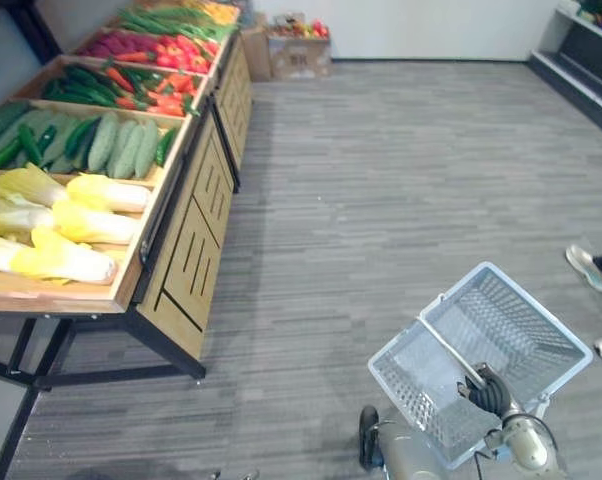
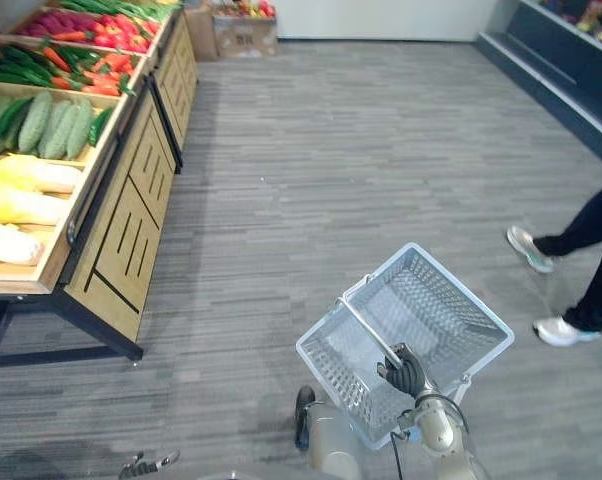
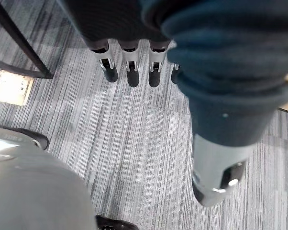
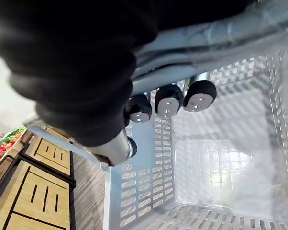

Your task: Pick vegetable in the basket

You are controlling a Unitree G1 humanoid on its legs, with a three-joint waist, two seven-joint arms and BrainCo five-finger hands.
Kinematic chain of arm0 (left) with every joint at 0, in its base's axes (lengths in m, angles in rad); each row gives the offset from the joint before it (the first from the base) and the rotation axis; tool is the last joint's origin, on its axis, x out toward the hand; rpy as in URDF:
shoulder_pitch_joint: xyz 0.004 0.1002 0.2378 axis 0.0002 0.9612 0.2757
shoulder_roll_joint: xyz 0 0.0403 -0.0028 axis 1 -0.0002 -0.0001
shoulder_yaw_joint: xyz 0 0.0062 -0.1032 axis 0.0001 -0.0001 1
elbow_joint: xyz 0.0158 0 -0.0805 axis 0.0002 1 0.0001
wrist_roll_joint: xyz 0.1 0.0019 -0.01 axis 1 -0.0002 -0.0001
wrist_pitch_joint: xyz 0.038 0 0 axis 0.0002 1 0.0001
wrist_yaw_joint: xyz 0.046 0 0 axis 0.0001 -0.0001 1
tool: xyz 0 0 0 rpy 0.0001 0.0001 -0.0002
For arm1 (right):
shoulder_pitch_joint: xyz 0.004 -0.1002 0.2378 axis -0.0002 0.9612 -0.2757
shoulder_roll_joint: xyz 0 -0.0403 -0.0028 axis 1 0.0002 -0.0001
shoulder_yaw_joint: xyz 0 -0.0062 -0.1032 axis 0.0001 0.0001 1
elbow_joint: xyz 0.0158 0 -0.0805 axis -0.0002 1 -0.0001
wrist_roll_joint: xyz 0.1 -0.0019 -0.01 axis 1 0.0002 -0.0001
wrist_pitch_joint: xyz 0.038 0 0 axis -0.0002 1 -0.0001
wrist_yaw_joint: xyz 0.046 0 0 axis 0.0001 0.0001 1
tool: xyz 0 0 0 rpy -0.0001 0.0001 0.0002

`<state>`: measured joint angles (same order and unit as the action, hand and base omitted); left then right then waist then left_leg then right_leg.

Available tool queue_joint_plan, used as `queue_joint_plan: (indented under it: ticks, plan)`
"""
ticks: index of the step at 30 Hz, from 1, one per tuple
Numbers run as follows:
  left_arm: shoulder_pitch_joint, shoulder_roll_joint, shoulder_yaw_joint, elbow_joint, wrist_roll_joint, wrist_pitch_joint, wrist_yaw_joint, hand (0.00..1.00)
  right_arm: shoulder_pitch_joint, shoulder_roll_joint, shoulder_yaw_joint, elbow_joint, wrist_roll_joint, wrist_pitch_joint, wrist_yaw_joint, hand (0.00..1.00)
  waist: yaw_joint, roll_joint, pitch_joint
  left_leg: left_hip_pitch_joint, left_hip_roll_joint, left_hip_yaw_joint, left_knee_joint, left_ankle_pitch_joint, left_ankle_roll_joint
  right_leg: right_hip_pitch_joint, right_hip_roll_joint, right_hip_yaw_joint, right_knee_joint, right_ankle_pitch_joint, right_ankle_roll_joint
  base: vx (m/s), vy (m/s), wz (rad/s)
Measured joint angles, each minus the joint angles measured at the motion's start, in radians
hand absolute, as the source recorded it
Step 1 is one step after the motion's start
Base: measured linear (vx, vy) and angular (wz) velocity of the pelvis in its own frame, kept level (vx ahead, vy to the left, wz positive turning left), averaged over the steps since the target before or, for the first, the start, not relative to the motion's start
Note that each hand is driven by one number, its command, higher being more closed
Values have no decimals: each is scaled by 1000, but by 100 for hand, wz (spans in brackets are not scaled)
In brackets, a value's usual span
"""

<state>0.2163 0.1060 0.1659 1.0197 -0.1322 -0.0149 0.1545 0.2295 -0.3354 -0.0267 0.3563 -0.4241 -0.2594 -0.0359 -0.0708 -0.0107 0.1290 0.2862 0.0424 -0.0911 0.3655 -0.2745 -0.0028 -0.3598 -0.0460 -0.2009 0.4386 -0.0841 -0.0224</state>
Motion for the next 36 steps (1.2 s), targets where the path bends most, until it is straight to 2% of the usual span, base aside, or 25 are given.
queue_joint_plan:
  ticks: [2,3,4,6,9,10,12,14,15,16,17,19,20,21,22,24,25,26,28,30,32,33,34,35,36]
  plan:
    - [4,-21,29,0,0,20,-2,0,3,-1,15,-31,3,6,3,100,6,29,-9,-137,22,7,295,112,-21,63,19,-18,-48,-20,-4,316,-107,1]
    - [16,-37,40,0,0,23,-8,0,8,0,43,-38,9,7,4,100,25,42,-11,-252,64,56,496,385,-60,146,42,-16,-122,-21,-7,353,-72,1]
    - [22,-39,39,0,0,21,-8,0,10,2,54,-38,9,8,9,100,35,37,-6,-286,86,81,566,478,-57,187,50,-16,-159,-22,-8,443,-66,15]
    - [19,-42,30,-6,-3,6,-6,0,9,0,56,-27,9,10,29,100,52,50,3,-476,130,127,806,280,-34,297,50,-36,-212,-48,-40,385,-59,31]
    - [34,-41,4,-6,-8,-5,-2,0,3,0,62,-22,9,12,38,100,84,45,7,-577,122,194,724,169,-22,389,28,-49,-249,-71,-38,352,-49,10]
    - [45,-41,-7,-10,-13,-8,2,0,-9,0,66,-16,9,8,38,100,97,42,11,-606,122,242,614,132,-23,415,17,-49,-247,-80,-24,342,21,-13]
    - [64,-40,-24,-19,-17,-6,12,0,-42,-1,66,11,9,1,36,100,106,40,13,-612,118,331,356,123,-23,440,0,-52,-249,-103,-7,362,72,-12]
    - [66,-38,-44,-22,-20,0,22,0,-46,-11,57,16,8,-3,35,100,99,49,23,-582,98,442,-10,172,-25,497,-11,-85,-277,-145,30,510,170,31]
    - [64,-37,-46,-22,-19,2,23,0,-42,-12,54,19,8,-5,34,100,99,51,24,-573,92,471,-87,193,-20,519,-10,-96,-285,-158,39,566,224,59]
    - [60,-37,-51,-24,-17,2,28,0,-37,-16,49,22,8,-7,29,100,98,61,28,-552,89,531,-204,225,0,559,-6,-122,-299,-189,54,515,218,65]
    - [54,-27,-50,-23,-16,2,31,0,-38,-12,48,37,4,-9,26,100,99,41,32,-543,78,581,-191,283,68,584,-21,-129,-294,-222,62,527,220,73]
    - [41,-10,-51,-23,-14,-3,35,0,-39,-22,45,51,-1,-23,20,100,96,23,30,-553,77,658,-129,253,112,592,-54,-128,-271,-229,68,491,164,83]
    - [30,-2,-55,-23,-12,-6,35,0,-42,-39,42,72,-10,-30,19,100,90,14,32,-570,56,652,-59,213,165,589,-84,-106,-222,-228,71,678,214,91]
    - [25,2,-51,-21,-15,-3,35,0,-46,-39,41,85,-16,-30,19,100,98,4,33,-570,43,653,-24,171,178,587,-102,-87,-174,-223,80,915,305,92]
    - [24,12,-48,-23,-21,9,37,0,-54,-34,41,93,-50,-30,14,100,100,-15,31,-541,22,654,31,97,188,548,-141,-48,16,-190,134,795,292,65]
    - [24,27,-50,-26,-19,21,37,0,-68,-10,47,92,-50,-37,-6,100,99,-33,23,-485,14,638,52,12,167,408,-174,43,371,-7,239,599,213,47]
    - [22,37,-55,-26,-20,25,35,0,-79,2,57,92,-51,-41,-11,100,95,-47,20,-444,-6,612,36,-10,157,309,-212,57,593,16,234,523,145,52]
    - [22,44,-68,-28,-20,26,36,0,-81,2,57,91,-51,-50,-17,100,86,-52,18,-377,-37,573,-12,-11,155,247,-242,36,735,-18,167,530,128,66]
    - [25,47,-93,-45,-22,25,37,0,-73,2,54,91,-50,-50,-43,100,62,-31,16,-275,-53,482,-78,-7,149,196,-234,15,782,-67,100,551,79,116]
    - [17,48,-99,-67,-22,14,38,0,-53,3,55,95,-47,-47,-71,100,46,-19,16,-212,-51,372,-101,-5,146,123,-214,-3,663,-94,58,453,-21,149]
    - [7,48,-100,-75,-22,3,39,0,-63,3,51,149,-45,-38,-91,100,48,-13,17,-194,-26,295,-95,-5,146,77,-177,3,411,-111,58,423,-134,144]
    - [2,49,-96,-72,-23,2,44,0,-69,5,40,192,-37,-33,-100,100,50,-8,18,-195,-6,245,-79,-6,144,60,-135,50,209,-97,78,394,-174,143]
    - [3,49,-91,-70,-23,3,47,0,-70,6,32,214,-35,-32,-109,100,49,-6,18,-194,4,217,-74,-7,137,56,-112,91,114,-87,91,366,-206,156]
    - [5,48,-81,-67,-26,3,60,0,-66,11,10,251,-30,-25,-125,100,47,-2,19,-192,23,160,-59,-22,96,55,-76,193,-54,-57,119,367,-257,130]
    - [5,45,-80,-64,-29,3,64,0,-62,19,-7,262,-30,-14,-132,100,47,-5,18,-190,29,131,-52,-33,77,58,-64,243,-116,-37,134,466,-372,167]
